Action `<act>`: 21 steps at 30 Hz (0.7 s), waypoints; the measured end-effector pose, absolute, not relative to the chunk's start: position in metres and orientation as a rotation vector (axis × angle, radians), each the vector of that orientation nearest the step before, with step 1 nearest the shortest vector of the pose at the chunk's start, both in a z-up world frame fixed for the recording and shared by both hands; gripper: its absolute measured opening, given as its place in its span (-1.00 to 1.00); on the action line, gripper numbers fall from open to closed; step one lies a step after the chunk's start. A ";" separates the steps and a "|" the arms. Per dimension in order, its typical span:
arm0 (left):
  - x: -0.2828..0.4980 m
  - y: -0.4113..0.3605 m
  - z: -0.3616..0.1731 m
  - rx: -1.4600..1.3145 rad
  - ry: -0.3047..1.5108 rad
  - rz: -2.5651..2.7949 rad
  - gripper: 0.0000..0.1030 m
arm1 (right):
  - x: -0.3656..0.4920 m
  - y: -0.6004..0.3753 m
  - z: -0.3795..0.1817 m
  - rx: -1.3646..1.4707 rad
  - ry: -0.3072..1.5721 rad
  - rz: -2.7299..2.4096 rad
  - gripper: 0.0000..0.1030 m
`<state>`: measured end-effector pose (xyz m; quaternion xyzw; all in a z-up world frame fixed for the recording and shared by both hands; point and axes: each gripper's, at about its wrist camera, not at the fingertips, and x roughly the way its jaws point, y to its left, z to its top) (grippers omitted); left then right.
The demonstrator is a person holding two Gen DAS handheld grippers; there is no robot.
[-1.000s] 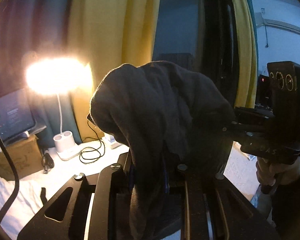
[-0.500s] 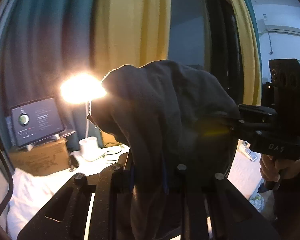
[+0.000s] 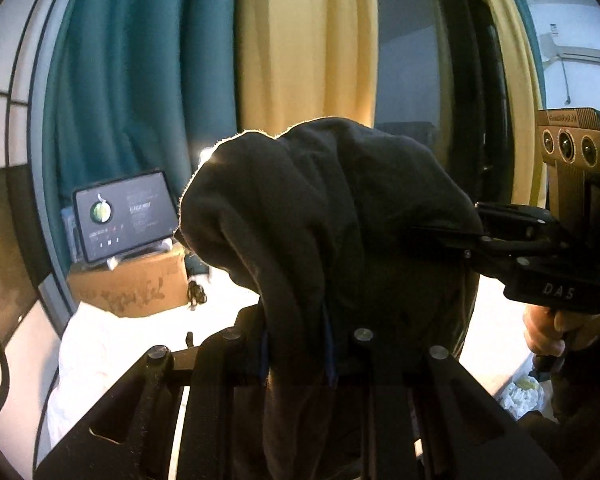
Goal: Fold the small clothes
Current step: 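Hold the lifted shirt end high with both grippers and carry it over, then lower the held shirt end onto the strip with both grippers and release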
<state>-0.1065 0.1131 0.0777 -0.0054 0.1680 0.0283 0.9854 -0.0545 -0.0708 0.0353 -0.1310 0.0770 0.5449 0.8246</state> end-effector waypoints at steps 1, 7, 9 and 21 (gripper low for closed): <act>-0.103 0.117 0.073 -0.024 0.351 0.059 -0.63 | -0.051 -0.067 0.032 -0.276 0.177 1.149 -0.55; -0.086 0.127 0.056 -0.039 0.405 0.054 -0.63 | -0.022 -0.047 0.012 -0.271 0.249 1.104 -0.55; -0.078 0.132 0.049 -0.052 0.425 0.050 -0.63 | -0.011 -0.043 0.004 -0.267 0.272 1.091 -0.55; -0.017 0.175 0.006 -0.132 0.566 0.021 -0.63 | 0.056 0.001 -0.044 -0.260 0.418 1.056 -0.55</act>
